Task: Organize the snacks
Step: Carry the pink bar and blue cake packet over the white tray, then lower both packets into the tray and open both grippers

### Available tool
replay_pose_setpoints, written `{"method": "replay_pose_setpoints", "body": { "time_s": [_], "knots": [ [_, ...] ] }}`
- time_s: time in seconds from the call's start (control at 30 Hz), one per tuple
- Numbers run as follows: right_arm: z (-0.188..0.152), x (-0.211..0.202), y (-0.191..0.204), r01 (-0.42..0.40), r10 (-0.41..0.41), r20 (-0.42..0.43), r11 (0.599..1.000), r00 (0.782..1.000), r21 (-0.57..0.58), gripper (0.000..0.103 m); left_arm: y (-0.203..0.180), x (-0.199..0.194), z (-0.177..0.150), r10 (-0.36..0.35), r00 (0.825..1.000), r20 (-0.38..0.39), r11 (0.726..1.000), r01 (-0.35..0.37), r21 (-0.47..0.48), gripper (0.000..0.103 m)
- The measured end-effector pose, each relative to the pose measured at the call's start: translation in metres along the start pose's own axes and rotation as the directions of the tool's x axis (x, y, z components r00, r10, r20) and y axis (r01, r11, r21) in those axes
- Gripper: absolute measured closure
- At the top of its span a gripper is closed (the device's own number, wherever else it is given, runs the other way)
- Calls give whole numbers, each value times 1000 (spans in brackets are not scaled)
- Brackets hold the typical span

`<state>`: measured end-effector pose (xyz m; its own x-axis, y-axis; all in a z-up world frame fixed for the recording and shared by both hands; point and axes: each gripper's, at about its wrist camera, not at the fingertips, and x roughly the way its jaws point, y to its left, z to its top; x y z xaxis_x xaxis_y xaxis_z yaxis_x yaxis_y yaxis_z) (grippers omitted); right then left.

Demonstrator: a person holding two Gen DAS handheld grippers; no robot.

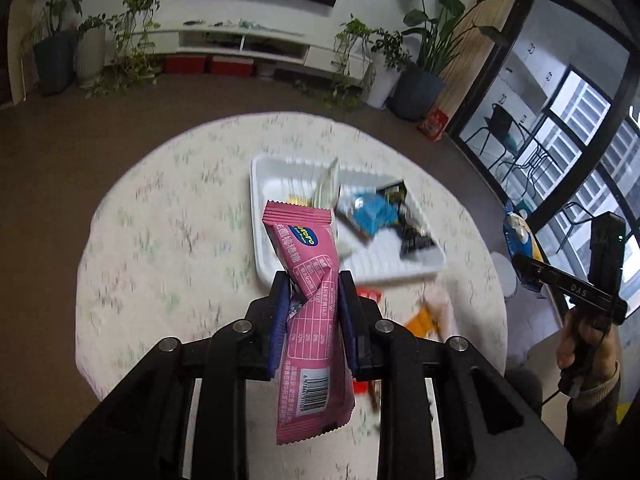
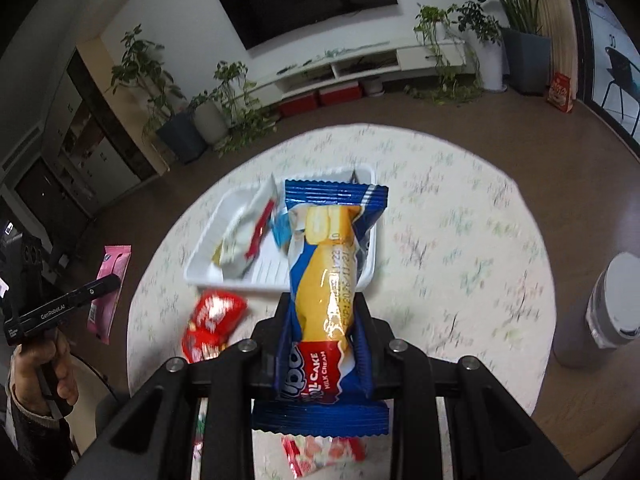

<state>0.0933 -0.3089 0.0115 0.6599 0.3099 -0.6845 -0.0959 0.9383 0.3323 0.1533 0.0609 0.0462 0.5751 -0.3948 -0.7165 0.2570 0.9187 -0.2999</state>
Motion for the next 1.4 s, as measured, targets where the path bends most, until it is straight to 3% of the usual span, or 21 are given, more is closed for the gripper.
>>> {"method": "replay_pose_setpoints", "body": {
  "time_s": [0.2,0.4,0.67,0.83,1.07,1.4],
  "knots": [
    [60,11,19,-44,45,63,999,997,-18,73,-8,27,63,-28,999,23,999,27,37,81],
    [87,68,48,-92,93,14,995,996,-49,73,-8,81,97,-19,1000,-17,998,20,55,81],
    [71,153,58,-62,56,-120,997,991,-51,73,-1,153,94,-2,997,-82,999,7,54,81],
    [56,179,64,-48,34,-167,996,985,-79,73,4,182,85,-3,995,-103,999,8,47,81],
    [42,200,73,-17,-5,-207,994,978,-104,73,11,210,75,5,992,-124,999,1,53,81],
    [37,209,76,5,-32,-224,993,974,-120,73,4,211,64,32,990,-135,997,-22,73,80]
  ]
}}
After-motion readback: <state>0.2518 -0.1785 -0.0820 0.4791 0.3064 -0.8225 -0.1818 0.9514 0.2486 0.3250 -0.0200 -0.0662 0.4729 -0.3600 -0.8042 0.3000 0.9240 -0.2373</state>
